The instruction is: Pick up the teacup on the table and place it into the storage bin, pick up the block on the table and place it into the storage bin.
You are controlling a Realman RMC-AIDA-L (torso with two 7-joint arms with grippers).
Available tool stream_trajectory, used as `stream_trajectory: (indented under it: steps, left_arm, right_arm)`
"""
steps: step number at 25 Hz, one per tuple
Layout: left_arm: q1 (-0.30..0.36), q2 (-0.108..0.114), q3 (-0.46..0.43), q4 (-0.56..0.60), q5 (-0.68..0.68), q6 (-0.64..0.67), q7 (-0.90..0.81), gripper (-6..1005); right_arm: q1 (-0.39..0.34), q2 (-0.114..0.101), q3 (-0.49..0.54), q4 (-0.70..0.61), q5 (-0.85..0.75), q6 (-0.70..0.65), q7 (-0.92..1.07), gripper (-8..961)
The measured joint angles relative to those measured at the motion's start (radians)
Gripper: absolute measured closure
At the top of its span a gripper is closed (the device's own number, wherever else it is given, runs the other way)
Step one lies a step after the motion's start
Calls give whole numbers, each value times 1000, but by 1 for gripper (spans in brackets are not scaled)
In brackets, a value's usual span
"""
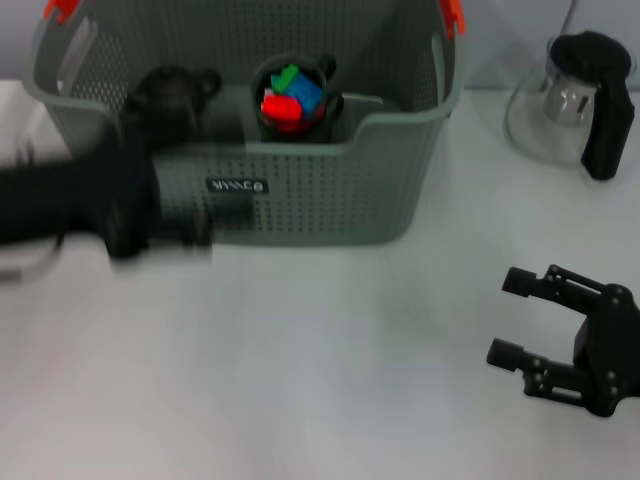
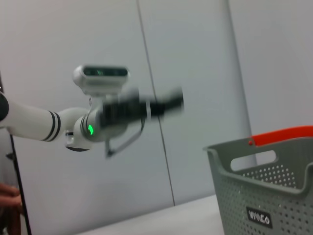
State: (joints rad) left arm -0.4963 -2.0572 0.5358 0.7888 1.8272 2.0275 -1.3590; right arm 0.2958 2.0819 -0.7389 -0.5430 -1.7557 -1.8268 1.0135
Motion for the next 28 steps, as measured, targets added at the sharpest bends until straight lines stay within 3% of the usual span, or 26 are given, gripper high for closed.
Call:
stream_trajectory:
  steps: [6,10,18,28]
  left_arm:
    - [69,-44,21,-18,267,-69,183,252]
    - [70,-52,57,-50,345,-155,241,254]
    - [57,-60,91,-72,387,-190,259,255]
    - [42,-55,69,-69,381,-182,261,254]
  right_arm:
    - [27,15,-10,2,-60,61,-18,128]
    - [79,17,-22,22,-85,102,-26,128]
    - [156,18,-75,70,-98,173,-27,128]
    - [163,17,-83,78,-99,184,-28,128]
